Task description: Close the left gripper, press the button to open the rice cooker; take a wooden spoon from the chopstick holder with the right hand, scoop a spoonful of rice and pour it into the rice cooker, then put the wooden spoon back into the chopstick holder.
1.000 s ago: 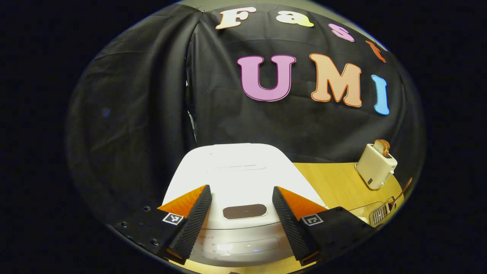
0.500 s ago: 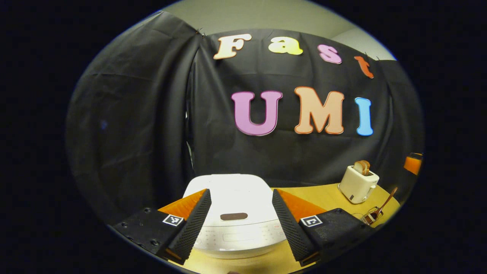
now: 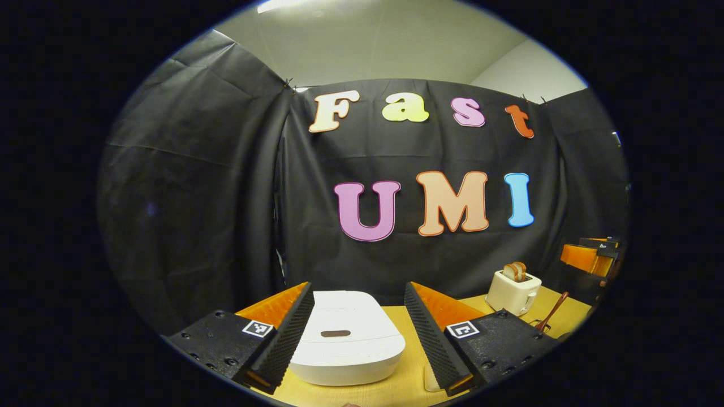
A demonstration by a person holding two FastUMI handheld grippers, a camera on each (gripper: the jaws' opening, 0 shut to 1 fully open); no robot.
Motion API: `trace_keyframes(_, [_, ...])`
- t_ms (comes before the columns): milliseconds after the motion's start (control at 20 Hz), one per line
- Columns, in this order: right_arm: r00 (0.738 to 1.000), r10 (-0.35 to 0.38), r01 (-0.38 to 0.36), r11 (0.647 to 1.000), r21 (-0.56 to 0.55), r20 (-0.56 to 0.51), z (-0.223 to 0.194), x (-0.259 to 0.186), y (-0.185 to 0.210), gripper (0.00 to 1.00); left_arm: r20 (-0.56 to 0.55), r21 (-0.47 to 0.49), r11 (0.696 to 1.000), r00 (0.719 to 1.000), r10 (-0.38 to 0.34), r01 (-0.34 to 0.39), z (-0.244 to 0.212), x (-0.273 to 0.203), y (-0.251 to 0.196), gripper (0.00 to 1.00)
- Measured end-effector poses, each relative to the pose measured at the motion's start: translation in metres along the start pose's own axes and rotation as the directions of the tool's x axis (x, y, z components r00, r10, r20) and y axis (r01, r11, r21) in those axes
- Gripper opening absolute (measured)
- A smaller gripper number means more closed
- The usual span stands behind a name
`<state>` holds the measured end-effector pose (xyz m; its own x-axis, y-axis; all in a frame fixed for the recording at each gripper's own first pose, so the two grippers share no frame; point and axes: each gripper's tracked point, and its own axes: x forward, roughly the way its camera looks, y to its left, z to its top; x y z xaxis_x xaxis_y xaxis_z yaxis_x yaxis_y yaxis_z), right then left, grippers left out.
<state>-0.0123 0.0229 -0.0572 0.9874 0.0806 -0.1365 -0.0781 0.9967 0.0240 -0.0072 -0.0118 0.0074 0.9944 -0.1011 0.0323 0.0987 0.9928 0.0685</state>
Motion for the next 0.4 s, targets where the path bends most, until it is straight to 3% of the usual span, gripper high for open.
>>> trace_keyframes(400, [0.999,0.049,-0.049,0.999,0.007,-0.011,-0.007,-0.004,0.025,1.00,0.030,0.024,1.000,0.999,0.013,-0.014,0.010,-0.006,-0.006,0.94])
